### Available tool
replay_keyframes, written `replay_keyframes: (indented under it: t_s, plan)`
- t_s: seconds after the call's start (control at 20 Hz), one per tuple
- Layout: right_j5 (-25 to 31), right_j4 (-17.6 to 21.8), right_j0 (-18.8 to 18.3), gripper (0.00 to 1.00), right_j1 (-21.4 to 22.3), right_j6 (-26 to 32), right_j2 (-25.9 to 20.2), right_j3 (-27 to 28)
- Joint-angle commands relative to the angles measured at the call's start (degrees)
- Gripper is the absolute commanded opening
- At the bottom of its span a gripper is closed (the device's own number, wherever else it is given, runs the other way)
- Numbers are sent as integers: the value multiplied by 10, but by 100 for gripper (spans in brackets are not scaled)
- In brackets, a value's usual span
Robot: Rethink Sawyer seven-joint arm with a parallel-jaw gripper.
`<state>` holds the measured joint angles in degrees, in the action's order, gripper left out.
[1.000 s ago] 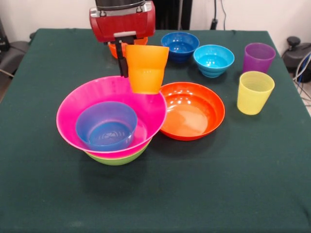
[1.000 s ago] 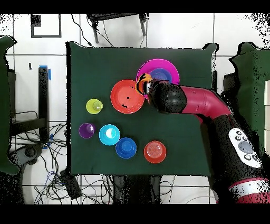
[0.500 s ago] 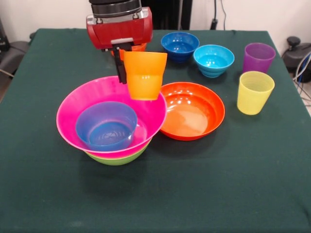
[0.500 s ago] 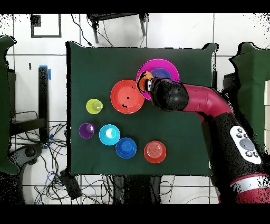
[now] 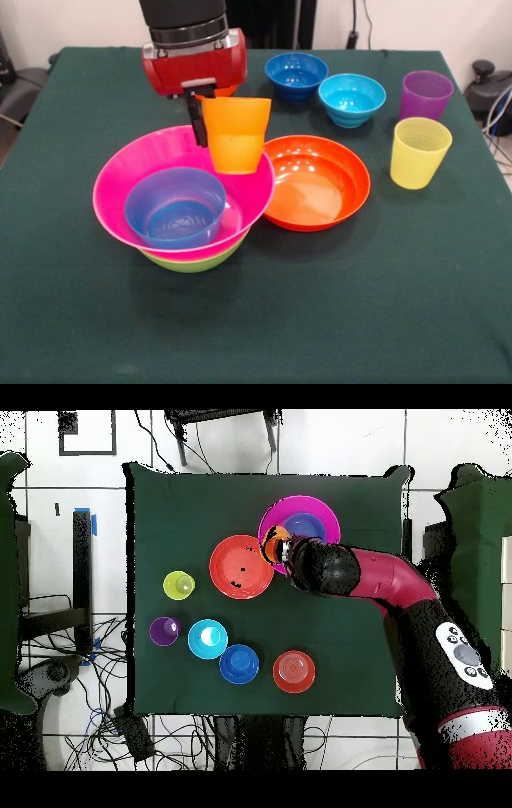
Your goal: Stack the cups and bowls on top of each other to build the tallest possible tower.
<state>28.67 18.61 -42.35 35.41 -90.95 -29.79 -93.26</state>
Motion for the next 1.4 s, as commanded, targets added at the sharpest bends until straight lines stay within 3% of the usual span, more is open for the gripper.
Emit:
replay_keyframes:
  t_s: [0.05,0.65,1.05,1.4]
  plan:
    - [67,37,0,0,-28,77,-19,30]
    - [84,34,-8,0,-21,92,-27,41]
    - [68,51,-14,0,-12,100,-31,42]
    - [91,56,-20,0,-23,127,-41,75]
